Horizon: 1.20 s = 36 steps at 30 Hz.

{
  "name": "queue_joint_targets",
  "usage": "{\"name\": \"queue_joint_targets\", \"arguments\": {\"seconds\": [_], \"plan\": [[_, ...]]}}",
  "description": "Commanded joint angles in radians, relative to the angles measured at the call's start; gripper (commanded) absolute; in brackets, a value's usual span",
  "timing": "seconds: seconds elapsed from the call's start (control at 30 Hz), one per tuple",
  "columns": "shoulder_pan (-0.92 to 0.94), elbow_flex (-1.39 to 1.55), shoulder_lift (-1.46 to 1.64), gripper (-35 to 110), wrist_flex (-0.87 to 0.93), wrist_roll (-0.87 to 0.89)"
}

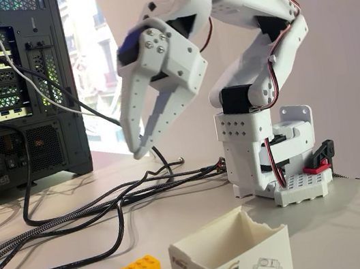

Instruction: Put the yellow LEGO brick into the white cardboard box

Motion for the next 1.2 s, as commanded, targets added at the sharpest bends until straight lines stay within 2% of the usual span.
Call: {"name": "queue_joint_targets", "arguments": {"seconds": [0.0, 0.17, 0.27, 0.57, 0.67, 0.8, 1.0, 1.17], "plan": [[0.041, -0.15, -0.084, -9, -0.026, 0.13], [0.083, -0.144, -0.127, -5, -0.038, 0.423], [0.092, -0.117, -0.138, -5, -0.069, 0.502], [0.104, 0.026, -0.187, 4, -0.193, 0.89], [0.097, 0.018, -0.249, 13, -0.158, 0.953], [0.1, 0.002, -0.316, 14, -0.146, 1.003], [0.086, -0.098, -0.42, 12, -0.002, 1.117], [0.037, -0.143, -0.486, 12, 0.035, 1.229]]}}
